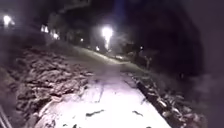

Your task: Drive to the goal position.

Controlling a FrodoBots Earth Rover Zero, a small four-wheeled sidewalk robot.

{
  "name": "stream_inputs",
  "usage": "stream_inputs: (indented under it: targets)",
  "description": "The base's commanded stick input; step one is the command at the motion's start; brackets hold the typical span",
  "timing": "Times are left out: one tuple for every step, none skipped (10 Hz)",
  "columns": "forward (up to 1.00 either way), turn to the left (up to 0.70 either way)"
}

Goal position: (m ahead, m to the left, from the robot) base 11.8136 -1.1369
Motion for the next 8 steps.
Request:
stream_inputs:
  targets:
    - [0.45,0.00]
    - [0.45,0.00]
    - [0.45,0.00]
    - [0.45,0.00]
    - [0.45,0.00]
    - [0.45,0.00]
    - [0.45,0.00]
    - [0.45,0.00]
